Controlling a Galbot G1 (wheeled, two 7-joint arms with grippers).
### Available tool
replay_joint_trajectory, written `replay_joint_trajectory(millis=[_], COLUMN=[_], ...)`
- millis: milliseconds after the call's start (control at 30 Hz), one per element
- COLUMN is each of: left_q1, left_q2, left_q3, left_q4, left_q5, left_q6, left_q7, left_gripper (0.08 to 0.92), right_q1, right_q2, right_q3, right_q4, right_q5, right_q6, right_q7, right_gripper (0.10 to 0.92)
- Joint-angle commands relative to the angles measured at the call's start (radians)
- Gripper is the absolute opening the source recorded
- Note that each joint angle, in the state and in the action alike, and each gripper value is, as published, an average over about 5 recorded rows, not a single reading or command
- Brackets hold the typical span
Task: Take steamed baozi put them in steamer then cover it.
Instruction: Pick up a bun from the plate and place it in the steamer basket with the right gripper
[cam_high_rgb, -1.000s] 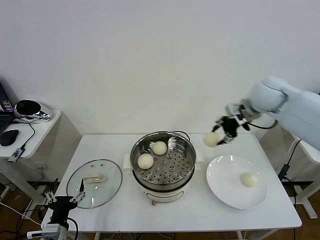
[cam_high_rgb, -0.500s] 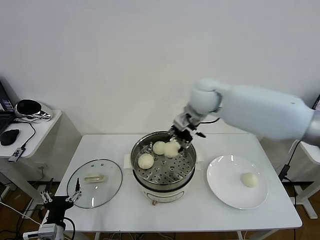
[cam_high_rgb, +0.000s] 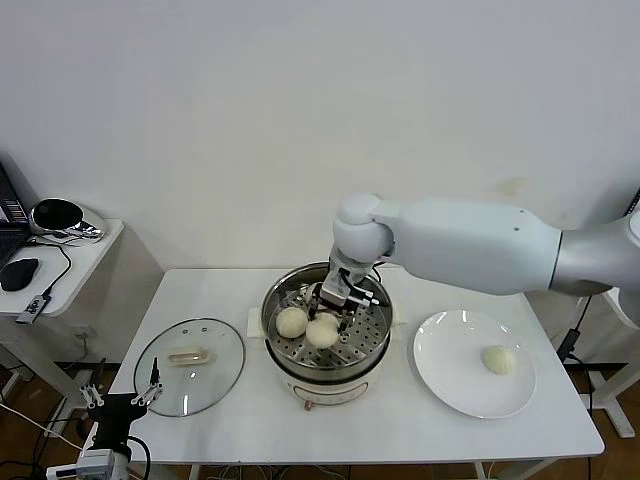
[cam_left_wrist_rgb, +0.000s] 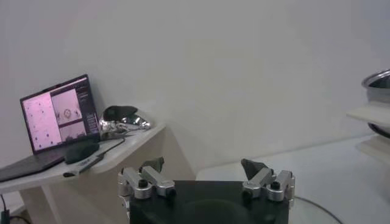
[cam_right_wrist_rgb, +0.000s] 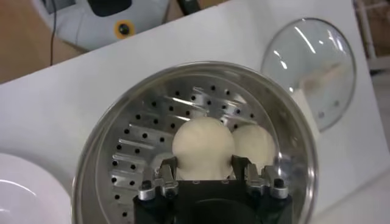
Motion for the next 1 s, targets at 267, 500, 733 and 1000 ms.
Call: replay_joint_trajectory(millis=[267, 500, 733, 1000], left_q1=[-0.001, -0.001, 0.002, -0.003], left_q2=[-0.003, -0.006, -0.005, 0.001], left_q3=[0.001, 0.003, 0.002, 0.001], left_q4=[0.002, 0.003, 0.002, -0.004], left_q5=[0.001, 0.003, 0.003, 0.002], left_q6=[0.0, 0.0, 0.0, 0.0], left_q7=[0.0, -0.001, -0.001, -0.001], left_gripper=[0.823, 0.823, 0.823, 0.823], right_q1=[-0.037, -0.034, -0.005, 0.098], right_q2=[0.01, 0.012, -0.008, -0.134], right_q3=[-0.013, -0.015, -0.01, 0.016], right_q4=[-0.002, -0.004, 0.007, 0.044], right_q5=[-0.061, -0.067, -0.05, 0.016], right_q6=[0.07, 0.1, 0.114, 0.013], right_q7=[0.005, 0.014, 0.022, -0.046], right_gripper=[0.573, 0.595, 0.765, 0.822])
